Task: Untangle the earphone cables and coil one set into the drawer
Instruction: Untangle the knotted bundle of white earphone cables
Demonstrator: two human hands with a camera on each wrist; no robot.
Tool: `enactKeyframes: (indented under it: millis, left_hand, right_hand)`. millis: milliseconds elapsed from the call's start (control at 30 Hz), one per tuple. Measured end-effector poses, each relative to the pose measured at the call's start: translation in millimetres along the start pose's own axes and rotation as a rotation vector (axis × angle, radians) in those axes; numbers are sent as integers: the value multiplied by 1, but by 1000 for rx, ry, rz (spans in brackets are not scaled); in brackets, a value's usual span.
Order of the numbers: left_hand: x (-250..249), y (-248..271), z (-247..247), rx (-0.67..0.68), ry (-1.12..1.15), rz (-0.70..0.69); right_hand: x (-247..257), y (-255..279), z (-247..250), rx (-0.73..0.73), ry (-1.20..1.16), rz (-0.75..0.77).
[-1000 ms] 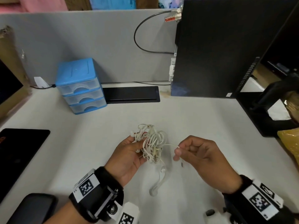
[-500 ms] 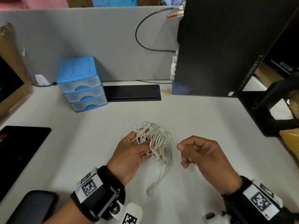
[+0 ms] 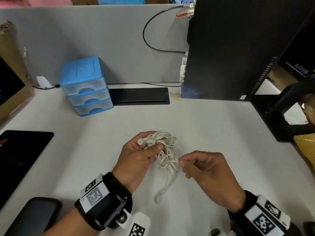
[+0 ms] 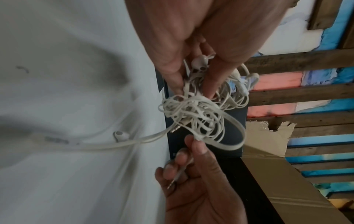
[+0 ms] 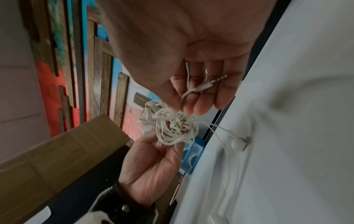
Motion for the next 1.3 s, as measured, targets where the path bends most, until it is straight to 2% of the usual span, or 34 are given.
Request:
enactKeyframes:
  millis: [167, 367, 567, 800, 900, 1033, 1167, 1300]
  left_hand:
    - [5, 3, -2, 41, 66, 15]
    - [8, 3, -5, 12, -5, 4]
    - [14, 7, -8, 72, -97, 33]
    - [12, 10, -12, 143, -349, -90]
    - [8, 13, -12, 257, -459, -126]
    - [7, 19, -18, 387, -545, -179]
    - [6, 20, -20, 375, -544, -215]
    - [4, 17, -15, 337, -603, -287]
  right_hand:
    - [-2, 3, -8, -23, 74, -13]
    - [6, 10, -12, -114, 73, 59]
    - [7, 10, -10, -110, 37, 25]
    - [5, 11, -12, -108, 45, 33]
    - [2, 10, -11, -102, 11, 44]
    - [-2, 7, -9, -97, -162, 101]
    - [-3, 7, -11, -102, -243, 114]
    - [1, 7, -13, -42, -245, 94]
Point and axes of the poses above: each hand's wrist, its own y-axis away from the middle knuckle, its own z-axis out of the back of the hand, x = y × z, the point moved 1 cm from there along -y, towards the middle knuckle, and after that the axes turned 15 degrees about x, right-handed, at the moved point
